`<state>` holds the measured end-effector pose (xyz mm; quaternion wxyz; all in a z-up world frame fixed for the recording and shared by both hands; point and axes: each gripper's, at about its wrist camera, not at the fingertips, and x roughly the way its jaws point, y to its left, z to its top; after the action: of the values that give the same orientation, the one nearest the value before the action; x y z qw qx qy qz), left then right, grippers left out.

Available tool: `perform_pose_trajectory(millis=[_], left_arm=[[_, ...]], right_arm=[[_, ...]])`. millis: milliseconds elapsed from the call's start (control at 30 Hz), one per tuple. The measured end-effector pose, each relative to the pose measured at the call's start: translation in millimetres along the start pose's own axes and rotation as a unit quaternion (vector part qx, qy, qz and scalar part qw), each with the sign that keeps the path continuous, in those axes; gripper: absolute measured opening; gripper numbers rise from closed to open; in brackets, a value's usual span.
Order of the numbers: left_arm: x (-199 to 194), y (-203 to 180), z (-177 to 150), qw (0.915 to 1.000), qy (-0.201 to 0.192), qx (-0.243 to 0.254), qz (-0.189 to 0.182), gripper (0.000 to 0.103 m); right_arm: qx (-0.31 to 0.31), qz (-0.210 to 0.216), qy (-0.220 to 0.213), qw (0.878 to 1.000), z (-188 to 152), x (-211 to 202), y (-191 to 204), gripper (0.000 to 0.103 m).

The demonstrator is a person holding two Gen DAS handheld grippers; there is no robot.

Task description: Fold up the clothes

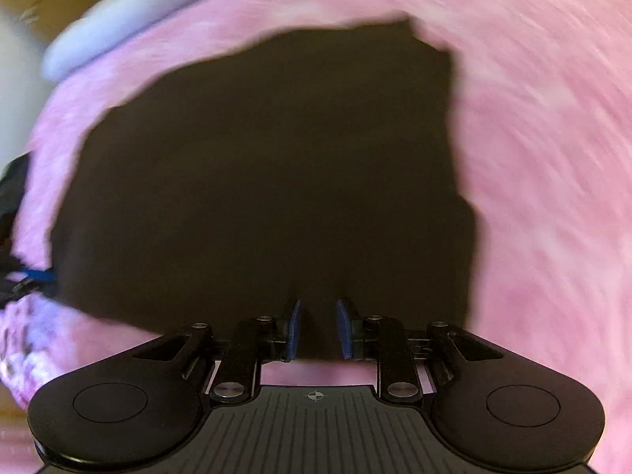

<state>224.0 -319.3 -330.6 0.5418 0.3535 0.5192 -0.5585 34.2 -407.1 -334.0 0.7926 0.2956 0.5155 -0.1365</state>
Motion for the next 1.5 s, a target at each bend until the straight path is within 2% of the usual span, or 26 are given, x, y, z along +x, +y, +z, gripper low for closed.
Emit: perform_pose_trajectory(millis=[67,167,233,300,333,467,567,767,967,1100,1267,1400,1500], left_arm=[[-5,1,0,0.9999,0.008,-0.003,0.011,0.018],[-11,2,-3,0.9991,0.027,0.000,0.032,0.019],[-15,3,-7,0.9977,0.044,-0.003,0.052,0.025],[-23,4,-11,0.9970,0.046,-0.008,0.061,0.025],[-29,4,-12,0.9969,0.042,-0.011,0.066,0.025],[-51,-1,-14,0.9962,0.024,-0.022,0.081,0.026],[-64,-8,-15,0.9968,0.008,-0.018,0.078,0.029],[-72,-8,-10,0.9982,-0.005,0.012,0.059,0.034],[-73,24,-8,0.9970,-0.024,0.069,0.026,0.035],[-64,58,-2,0.9906,-0.043,0.129,-0.011,0.035],[-65,91,16,0.9764,-0.065,0.197,-0.059,0.035],[-47,102,39,0.9710,-0.088,0.206,-0.083,0.032],[-24,99,53,0.9693,-0.092,0.204,-0.102,0.031]], right_arm=[[0.017,-0.006,-0.002,1.000,-6,-7,-20,0.024],[0.011,-0.030,0.002,0.999,-11,-20,-35,0.024],[0.005,-0.069,0.011,0.998,-13,-25,-36,0.025],[0.001,-0.127,0.026,0.992,-13,-29,-35,0.029],[0.006,-0.138,0.023,0.990,-13,-33,-33,0.029],[0.004,-0.105,-0.016,0.994,-15,-53,-13,0.032],[-0.025,-0.085,-0.023,0.996,-16,-57,10,0.034],[-0.053,-0.049,-0.025,0.997,-24,-46,70,0.037],[-0.097,-0.036,-0.017,0.994,-37,-18,154,0.038],[-0.104,-0.059,-0.022,0.993,-50,4,216,0.038],[-0.060,-0.076,-0.013,0.995,-70,30,292,0.039],[-0.055,-0.072,-0.008,0.996,-75,49,346,0.039],[-0.064,-0.073,-0.014,0.995,-78,52,369,0.039]])
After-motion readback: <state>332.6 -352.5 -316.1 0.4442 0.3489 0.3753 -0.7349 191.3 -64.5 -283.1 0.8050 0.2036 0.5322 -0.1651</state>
